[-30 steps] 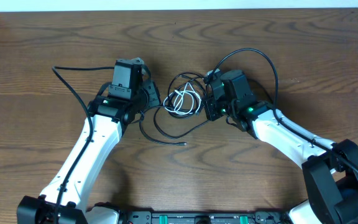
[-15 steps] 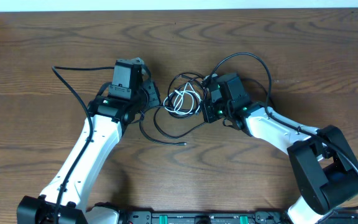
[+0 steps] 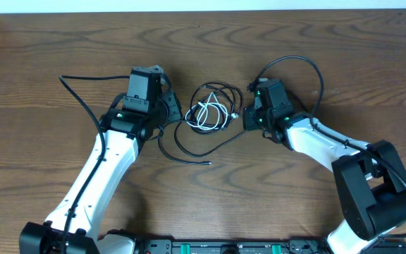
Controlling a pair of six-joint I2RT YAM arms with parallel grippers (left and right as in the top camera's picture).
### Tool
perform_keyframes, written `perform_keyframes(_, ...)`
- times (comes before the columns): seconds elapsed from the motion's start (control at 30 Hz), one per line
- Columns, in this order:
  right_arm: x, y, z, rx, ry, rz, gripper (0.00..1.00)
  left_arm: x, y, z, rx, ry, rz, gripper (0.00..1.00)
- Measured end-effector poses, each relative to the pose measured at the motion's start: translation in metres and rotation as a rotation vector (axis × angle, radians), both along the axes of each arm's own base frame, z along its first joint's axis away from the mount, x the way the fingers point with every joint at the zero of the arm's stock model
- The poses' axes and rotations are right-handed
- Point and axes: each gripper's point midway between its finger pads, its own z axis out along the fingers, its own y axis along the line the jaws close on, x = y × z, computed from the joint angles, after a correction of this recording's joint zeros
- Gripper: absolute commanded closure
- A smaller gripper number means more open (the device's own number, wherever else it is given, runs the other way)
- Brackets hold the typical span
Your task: Untangle cables
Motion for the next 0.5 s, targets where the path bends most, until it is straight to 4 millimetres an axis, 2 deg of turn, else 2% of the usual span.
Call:
perform_keyframes(0.17,0.002,0.005,0.004,0.043,-0.005,-0.004,0.99,0.0,0.0,0.0,0.0,0.0,0.0,0.91)
perform_keyframes(0.27,0.0,0.016,0.019,0.102,-0.016,0.031,0.99,-0.001,0.0,-0.001,0.001,0.005,0.0,0.91)
perform_keyframes(0.43,0.012,0.031,0.091,0.221,-0.198,0.08,0.99,-0.002,0.001,-0.002,0.003,0.01,0.0,0.91)
perform_keyframes(0.5,0.011,0.037,0.108,0.271,-0.224,0.095,0.99,-0.002,0.0,-0.002,0.003,0.01,0.0,0.91)
